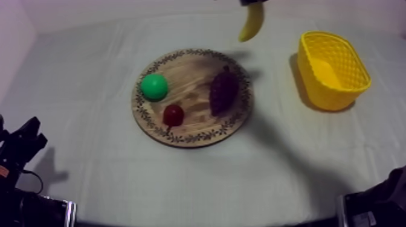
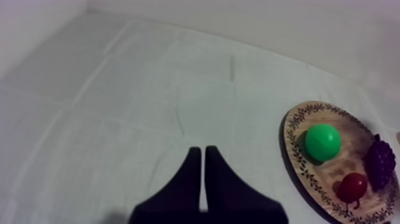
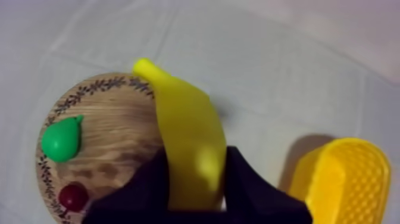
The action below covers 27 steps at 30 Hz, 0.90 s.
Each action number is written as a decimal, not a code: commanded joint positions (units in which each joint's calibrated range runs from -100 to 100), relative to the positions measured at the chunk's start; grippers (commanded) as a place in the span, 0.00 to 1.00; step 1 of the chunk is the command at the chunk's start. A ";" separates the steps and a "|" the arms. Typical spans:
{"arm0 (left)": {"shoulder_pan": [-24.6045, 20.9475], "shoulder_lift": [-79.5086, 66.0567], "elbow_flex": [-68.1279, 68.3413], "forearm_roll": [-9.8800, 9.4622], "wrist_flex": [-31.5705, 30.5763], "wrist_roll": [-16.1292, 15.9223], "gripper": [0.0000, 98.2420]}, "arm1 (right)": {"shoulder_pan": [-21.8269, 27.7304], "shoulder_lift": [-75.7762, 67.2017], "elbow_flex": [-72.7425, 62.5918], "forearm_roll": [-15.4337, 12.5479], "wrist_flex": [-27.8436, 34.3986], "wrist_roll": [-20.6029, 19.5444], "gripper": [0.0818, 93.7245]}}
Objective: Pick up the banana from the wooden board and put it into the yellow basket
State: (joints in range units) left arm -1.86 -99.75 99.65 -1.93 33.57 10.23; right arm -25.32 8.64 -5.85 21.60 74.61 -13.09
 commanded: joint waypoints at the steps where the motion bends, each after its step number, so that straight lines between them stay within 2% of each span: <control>1: 0.02 0.00 0.01 0.00 -0.02 0.00 0.00 | 1.75 -7.48 4.43 0.39 -0.54 1.18 0.09; 8: 0.02 0.00 0.01 0.00 -0.02 0.00 0.00 | 7.52 -17.11 12.22 0.68 -1.74 5.14 0.09; 16: 0.02 0.00 0.01 0.00 -0.02 0.00 0.00 | 16.53 -22.86 21.34 0.67 -7.18 7.45 0.09; 21: 0.02 0.00 0.01 0.00 -0.02 0.00 0.00 | 21.38 -22.88 26.87 0.40 -11.55 6.95 0.09; 27: 0.02 0.00 0.01 0.00 -0.02 0.00 0.00 | 24.33 -19.25 30.36 -0.34 -14.73 4.71 0.08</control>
State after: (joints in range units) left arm -1.86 -99.75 99.65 -1.93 33.55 10.23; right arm -1.76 -11.65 24.04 21.51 60.27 -7.86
